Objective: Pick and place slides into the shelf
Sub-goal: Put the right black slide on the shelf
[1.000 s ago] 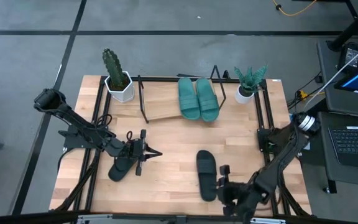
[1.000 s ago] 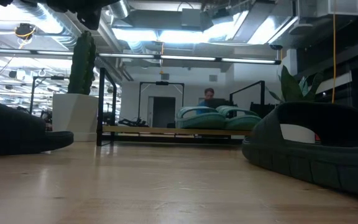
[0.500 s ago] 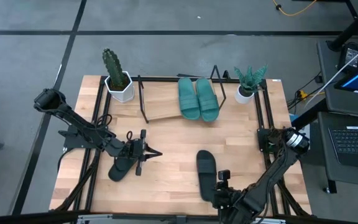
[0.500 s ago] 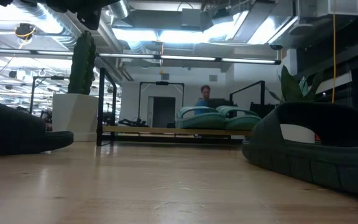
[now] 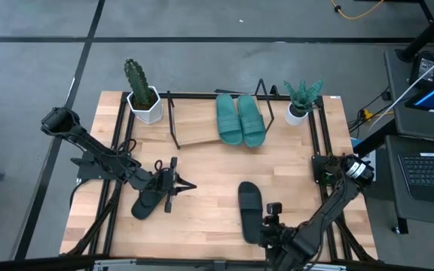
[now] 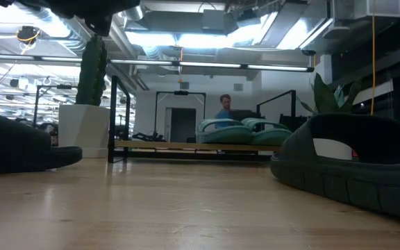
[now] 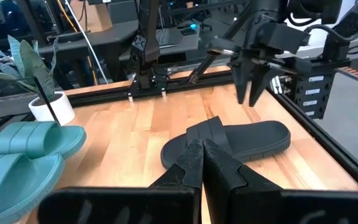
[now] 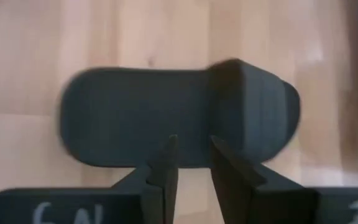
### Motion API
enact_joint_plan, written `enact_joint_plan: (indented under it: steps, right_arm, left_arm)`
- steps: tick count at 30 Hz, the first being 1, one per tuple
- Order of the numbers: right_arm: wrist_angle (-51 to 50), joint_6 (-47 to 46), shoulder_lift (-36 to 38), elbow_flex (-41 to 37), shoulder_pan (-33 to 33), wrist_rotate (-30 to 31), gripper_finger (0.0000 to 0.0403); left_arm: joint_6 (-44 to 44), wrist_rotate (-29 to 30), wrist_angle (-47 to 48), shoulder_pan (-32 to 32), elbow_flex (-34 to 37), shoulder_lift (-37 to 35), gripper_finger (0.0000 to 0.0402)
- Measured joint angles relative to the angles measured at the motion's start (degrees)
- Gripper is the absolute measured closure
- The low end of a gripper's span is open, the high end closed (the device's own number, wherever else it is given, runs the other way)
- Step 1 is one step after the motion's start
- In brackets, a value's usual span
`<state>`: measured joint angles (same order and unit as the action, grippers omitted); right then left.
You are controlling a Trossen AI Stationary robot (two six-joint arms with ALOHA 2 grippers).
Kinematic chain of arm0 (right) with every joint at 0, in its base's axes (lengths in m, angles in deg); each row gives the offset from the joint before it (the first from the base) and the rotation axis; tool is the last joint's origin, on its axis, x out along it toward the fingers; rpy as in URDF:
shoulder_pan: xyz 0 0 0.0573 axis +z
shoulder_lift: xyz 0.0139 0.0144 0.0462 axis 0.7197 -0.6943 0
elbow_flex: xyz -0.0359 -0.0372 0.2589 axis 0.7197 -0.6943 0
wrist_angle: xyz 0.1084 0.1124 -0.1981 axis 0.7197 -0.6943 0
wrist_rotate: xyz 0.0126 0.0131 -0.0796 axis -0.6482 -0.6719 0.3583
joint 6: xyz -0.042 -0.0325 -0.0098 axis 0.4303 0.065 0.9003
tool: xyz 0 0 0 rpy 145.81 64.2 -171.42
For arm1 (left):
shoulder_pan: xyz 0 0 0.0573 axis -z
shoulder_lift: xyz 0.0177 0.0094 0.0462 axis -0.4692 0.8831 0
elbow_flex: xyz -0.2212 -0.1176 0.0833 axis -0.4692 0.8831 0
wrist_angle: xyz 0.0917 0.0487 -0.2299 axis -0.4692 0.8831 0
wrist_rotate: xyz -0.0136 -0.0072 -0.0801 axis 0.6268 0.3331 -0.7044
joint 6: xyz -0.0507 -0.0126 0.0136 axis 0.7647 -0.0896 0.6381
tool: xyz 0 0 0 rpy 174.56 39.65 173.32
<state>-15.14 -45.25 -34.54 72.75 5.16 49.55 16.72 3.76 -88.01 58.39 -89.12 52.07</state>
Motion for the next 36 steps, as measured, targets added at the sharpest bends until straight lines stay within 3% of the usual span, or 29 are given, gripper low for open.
enact_joint_plan:
  steps: [12, 21, 36]
  right_arm:
    - [1.21, -0.31, 0.00, 0.00, -2.14, 0.13, 0.0213]
    - [4.30, 1.94, 0.00, 0.00, -2.74, 0.45, 0.0210]
    - [-0.26, 3.81, -3.89, -0.08, -7.87, -0.25, 0.0210]
  left_arm:
    - [0.00, 0.00, 0.75, 0.01, 0.00, 0.00, 0.0401]
    - [0.00, 0.00, 0.84, 0.01, 0.00, 0.00, 0.0401]
    - [0.00, 0.00, 1.02, 0.00, 0.00, 0.00, 0.0401]
